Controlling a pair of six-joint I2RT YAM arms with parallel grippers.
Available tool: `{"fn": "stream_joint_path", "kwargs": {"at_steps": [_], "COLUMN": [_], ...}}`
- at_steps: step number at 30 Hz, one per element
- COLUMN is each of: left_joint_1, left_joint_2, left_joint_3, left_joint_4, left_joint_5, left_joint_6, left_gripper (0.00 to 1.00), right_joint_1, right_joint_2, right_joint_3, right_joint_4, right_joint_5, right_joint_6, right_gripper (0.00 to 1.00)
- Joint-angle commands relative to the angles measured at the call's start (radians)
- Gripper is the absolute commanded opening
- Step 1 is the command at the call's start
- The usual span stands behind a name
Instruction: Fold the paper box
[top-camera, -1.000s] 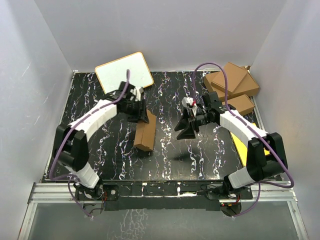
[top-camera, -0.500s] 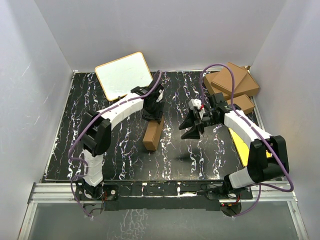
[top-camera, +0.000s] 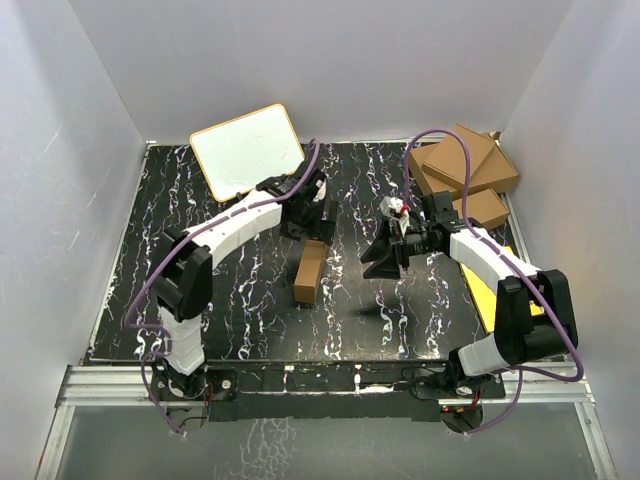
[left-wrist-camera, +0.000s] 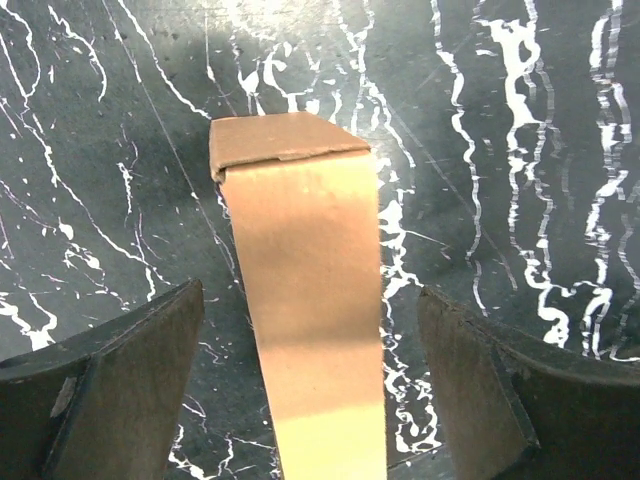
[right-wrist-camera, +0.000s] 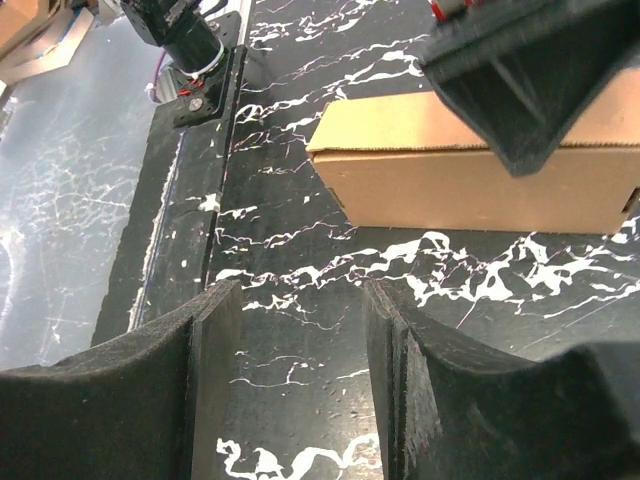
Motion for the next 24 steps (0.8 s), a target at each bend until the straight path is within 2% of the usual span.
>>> {"fn": "stream_joint_path", "kwargs": {"at_steps": [1,5,9,11,13,16,19,24], "left_joint_1": [0.001,0.004,0.010,0.012,0.016,0.016,0.016,0.015], "left_joint_2": [-0.190,-0.383,-0.636,-0.730,-0.799,-0.858,-0.860,-0.824], "left_joint_3": [-0.068,-0.246,-0.520,-0.644,-0.759,-0.869,-0.941,-0.985], "left_joint_4": [0.108,0.270,0.472,0.581,0.694,0.824,0.882,0.886], "left_joint_5": [0.051,0.061,0.111,0.160,0.222,0.291,0.332,0.379], "left_joint_6": [-0.044,-0.083,-0.155,-0.219,-0.296,-0.381,-0.436,-0.454], "left_gripper": [0.85,0.84,0.79,0.70,0.54,0.38,0.23,0.16], "right_joint_1": [-0.002,0.000,0.007,0.007,0.008,0.009,0.010,0.009], "right_joint_2": [-0.030,-0.027,-0.014,0.001,0.019,0.042,0.054,0.066], "right_joint_3": [-0.044,-0.093,-0.132,-0.135,-0.137,-0.128,-0.124,-0.124], "right_joint_4": [0.268,0.458,0.601,0.629,0.653,0.657,0.655,0.654], "right_joint_5": [-0.036,0.002,0.053,0.060,0.068,0.070,0.077,0.090], "right_joint_6": [0.249,0.497,0.704,0.749,0.791,0.807,0.810,0.812], "right_gripper": [0.56,0.54,0.51,0.51,0.49,0.47,0.47,0.46]}}
